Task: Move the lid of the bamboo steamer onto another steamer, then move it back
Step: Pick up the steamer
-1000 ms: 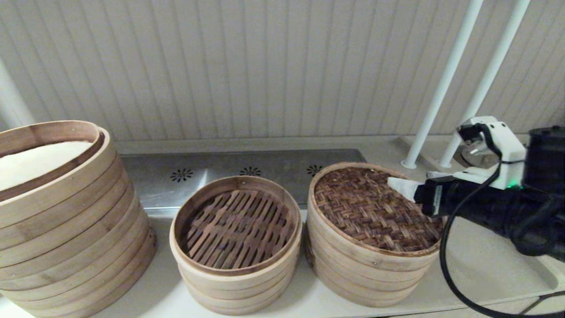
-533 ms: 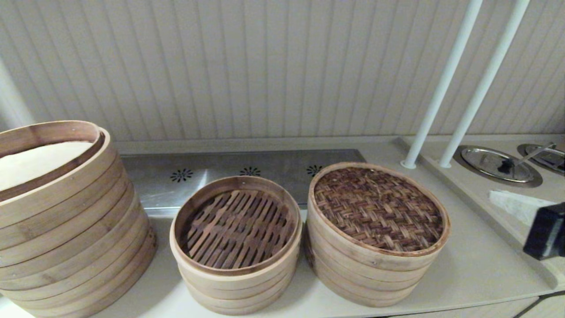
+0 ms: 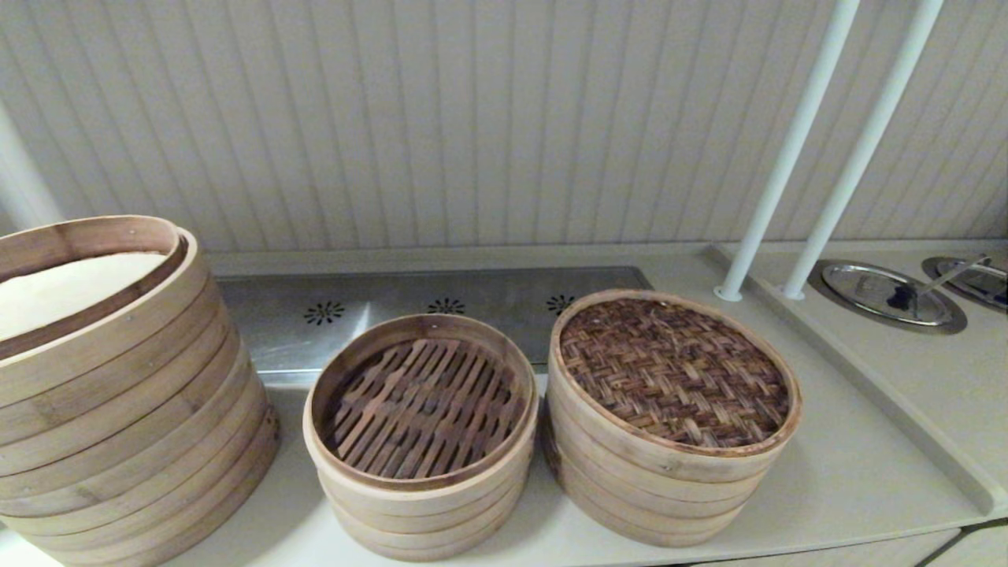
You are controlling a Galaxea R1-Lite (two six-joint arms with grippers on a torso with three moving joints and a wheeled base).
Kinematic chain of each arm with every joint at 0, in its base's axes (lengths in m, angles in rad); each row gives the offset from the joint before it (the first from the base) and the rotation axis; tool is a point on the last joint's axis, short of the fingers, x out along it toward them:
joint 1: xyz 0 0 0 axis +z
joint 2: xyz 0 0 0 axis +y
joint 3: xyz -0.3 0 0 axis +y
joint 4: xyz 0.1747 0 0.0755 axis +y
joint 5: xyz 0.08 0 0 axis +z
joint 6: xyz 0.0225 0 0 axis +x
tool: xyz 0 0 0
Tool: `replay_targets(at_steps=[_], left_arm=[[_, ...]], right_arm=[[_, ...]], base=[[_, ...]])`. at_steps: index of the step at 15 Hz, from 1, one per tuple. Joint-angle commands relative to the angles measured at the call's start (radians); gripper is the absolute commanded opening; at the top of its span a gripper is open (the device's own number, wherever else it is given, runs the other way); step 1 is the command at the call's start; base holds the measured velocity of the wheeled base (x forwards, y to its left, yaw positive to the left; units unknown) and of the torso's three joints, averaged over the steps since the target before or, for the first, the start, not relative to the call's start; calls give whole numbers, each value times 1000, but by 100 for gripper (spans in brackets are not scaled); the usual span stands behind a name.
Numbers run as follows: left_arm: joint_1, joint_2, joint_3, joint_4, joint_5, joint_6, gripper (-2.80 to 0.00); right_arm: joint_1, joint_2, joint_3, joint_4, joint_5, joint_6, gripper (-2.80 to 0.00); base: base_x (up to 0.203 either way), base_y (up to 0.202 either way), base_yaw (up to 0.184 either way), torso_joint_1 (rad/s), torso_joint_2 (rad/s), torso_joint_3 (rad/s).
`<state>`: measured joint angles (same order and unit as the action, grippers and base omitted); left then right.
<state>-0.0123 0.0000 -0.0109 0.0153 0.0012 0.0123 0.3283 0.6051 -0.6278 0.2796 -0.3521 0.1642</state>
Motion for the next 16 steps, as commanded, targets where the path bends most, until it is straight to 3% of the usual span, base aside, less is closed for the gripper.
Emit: replay_targets(at_steps=[1,6,10,14,16], left_arm=[[0,2,0,0,0,0,-280],[0,2,0,0,0,0,-280],[0,2,0,0,0,0,-280],[0,2,0,0,0,0,-280],[0,2,0,0,0,0,-280]], right_arm=[[-75,-113,16,28,1,-3,-280],[-232,-289,202,37,57,-65,-280],[-307,-379,410,-104,98,-139,-280],[-316,-507,517,-188,298,-191,-280],[-316,-530,571,-194,348,-192,-280]], base=[[0,0,0,0,0,0],[0,0,0,0,0,0],[0,0,0,0,0,0],[0,0,0,0,0,0],[0,0,0,0,0,0]])
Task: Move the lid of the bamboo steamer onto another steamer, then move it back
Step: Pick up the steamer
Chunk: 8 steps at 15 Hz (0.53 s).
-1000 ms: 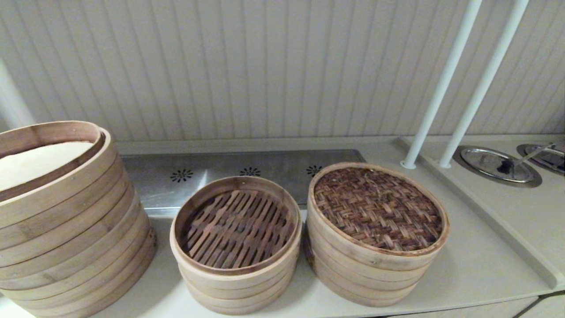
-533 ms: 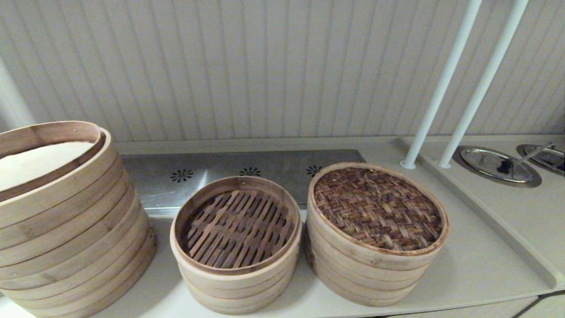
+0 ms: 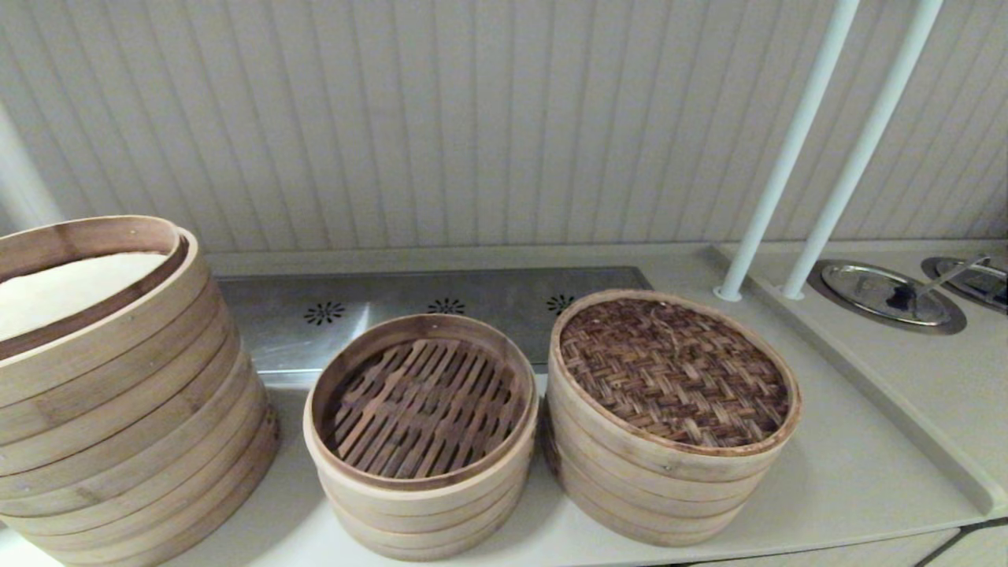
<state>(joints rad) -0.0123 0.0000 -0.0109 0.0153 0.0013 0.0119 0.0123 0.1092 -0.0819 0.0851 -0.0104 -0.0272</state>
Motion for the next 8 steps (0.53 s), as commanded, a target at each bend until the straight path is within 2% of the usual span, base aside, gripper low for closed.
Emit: replay_targets(at_steps=[1,8], left_arm=[[0,2,0,0,0,0,-280],[0,2,0,0,0,0,-280]], right_arm=[[0,-59,48,-1,11,-2,-280],[0,-105,64,-34,10,9,-280]], base=[[0,0,0,0,0,0],[0,0,0,0,0,0]])
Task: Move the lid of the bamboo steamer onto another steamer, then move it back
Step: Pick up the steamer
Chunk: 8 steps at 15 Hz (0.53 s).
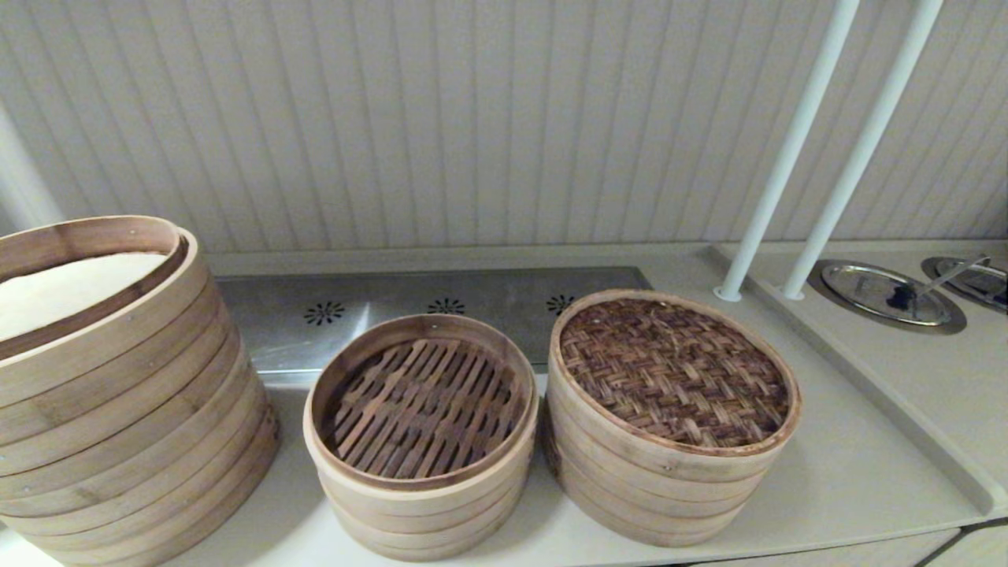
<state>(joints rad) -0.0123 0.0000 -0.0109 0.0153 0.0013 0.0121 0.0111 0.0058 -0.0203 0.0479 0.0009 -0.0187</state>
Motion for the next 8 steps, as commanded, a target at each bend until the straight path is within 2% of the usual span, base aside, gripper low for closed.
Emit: replay_targets(at_steps=[1,4,8], left_arm=[[0,2,0,0,0,0,-280],[0,2,0,0,0,0,-280],[0,2,0,0,0,0,-280]], right_arm=[[1,-1,2,3,-1,2,-280],[1,-1,22,-50,-1,2,-280],[1,-1,24,-52,-7,11,-280]], base=[[0,0,0,0,0,0],[0,0,0,0,0,0],[0,0,0,0,0,0]])
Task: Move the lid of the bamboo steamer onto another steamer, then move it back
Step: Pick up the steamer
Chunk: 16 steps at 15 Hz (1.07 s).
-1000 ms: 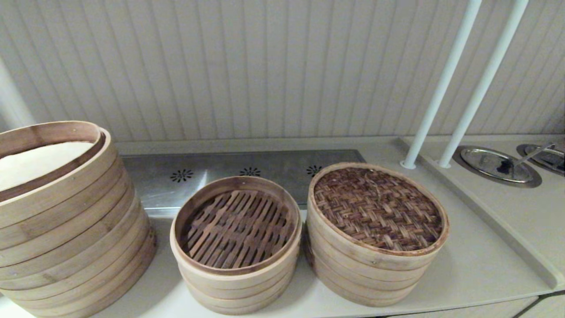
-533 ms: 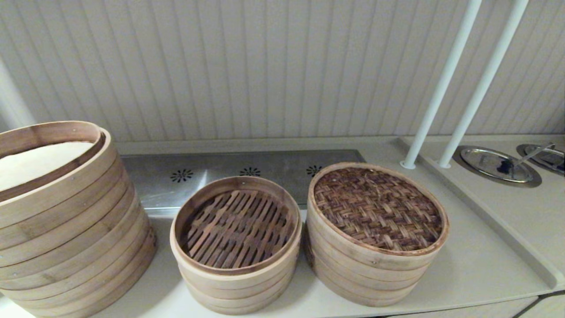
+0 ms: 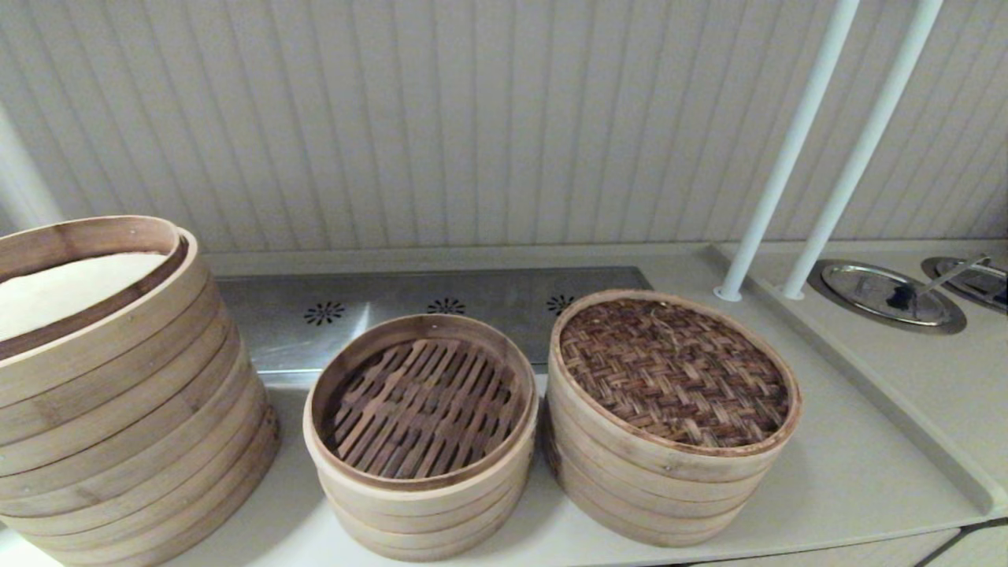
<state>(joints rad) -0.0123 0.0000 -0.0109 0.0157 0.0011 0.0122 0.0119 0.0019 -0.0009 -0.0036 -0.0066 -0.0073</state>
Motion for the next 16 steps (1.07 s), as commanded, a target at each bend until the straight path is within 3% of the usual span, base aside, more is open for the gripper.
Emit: replay_targets(at_steps=[1,16], left_arm=[[0,2,0,0,0,0,-280],[0,2,0,0,0,0,-280]], right_arm=[[0,3,5,-1,-1,3,-280],[0,3,5,-1,-6,7,-280]], base=[[0,0,0,0,0,0],[0,0,0,0,0,0]])
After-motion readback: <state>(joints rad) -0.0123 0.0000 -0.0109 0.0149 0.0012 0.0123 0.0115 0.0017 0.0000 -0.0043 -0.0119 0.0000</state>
